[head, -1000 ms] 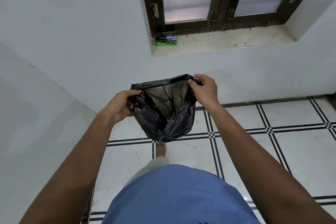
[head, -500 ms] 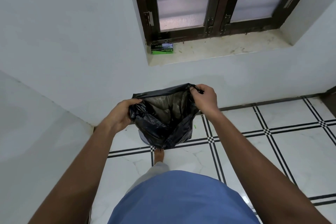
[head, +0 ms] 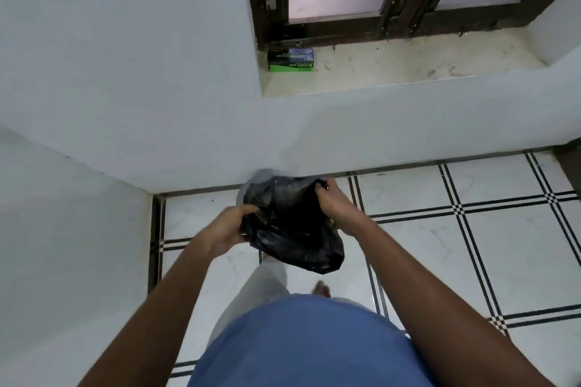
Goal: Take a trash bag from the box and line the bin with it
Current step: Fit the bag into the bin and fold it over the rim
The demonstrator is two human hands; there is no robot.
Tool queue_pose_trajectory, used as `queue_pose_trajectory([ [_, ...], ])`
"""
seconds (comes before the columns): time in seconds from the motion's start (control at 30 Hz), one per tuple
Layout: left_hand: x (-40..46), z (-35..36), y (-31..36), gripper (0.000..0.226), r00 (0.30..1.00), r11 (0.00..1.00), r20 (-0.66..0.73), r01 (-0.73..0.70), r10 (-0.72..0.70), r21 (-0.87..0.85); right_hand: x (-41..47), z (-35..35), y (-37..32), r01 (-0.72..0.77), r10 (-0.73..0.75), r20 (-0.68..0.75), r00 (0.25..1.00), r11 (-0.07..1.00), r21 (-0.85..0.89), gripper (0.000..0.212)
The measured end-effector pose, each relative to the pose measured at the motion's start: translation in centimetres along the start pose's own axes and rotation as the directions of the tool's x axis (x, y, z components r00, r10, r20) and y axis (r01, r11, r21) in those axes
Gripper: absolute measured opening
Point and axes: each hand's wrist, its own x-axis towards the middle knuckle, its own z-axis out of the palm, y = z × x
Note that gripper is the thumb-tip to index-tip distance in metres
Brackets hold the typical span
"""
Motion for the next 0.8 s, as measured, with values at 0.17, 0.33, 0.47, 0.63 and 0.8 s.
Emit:
queue_pose_trajectory([
  [0.17, 3.7, 0.2, -5.3, 0.029, 0.987, 0.987, 0.009, 0.159, -0.159, -0.030, 3.6, 3.4, 4.6, -0.145, 0.145, 0.031, 0.989, 0.989, 0.014, 0.033],
  [0.33, 7.0, 0.2, -8.8, 0.034, 0.970, 0.965, 0.004, 0.243, -0.244, -0.098, 6.6, 6.4, 6.8, -0.248, 0.247, 0.031, 0.968, 0.969, 0.005, 0.036],
  [0.47, 8.6, -0.3, -9.5, 0.032, 0.962, 0.956, -0.020, 0.270, -0.274, -0.114, 8.2, 7.7, 7.0, -0.278, 0.278, 0.025, 0.960, 0.960, 0.028, 0.032],
  [0.63, 9.4, -0.7, -9.1, 0.032, 0.953, 0.947, -0.055, 0.288, -0.298, -0.143, 9.5, 8.3, 6.3, -0.316, 0.316, 0.006, 0.949, 0.947, 0.059, 0.042],
  [0.8, 9.4, -0.7, -8.2, 0.030, 0.958, 0.950, -0.068, 0.263, -0.277, -0.168, 9.9, 8.1, 5.3, -0.308, 0.310, 0.006, 0.951, 0.944, 0.122, 0.033],
])
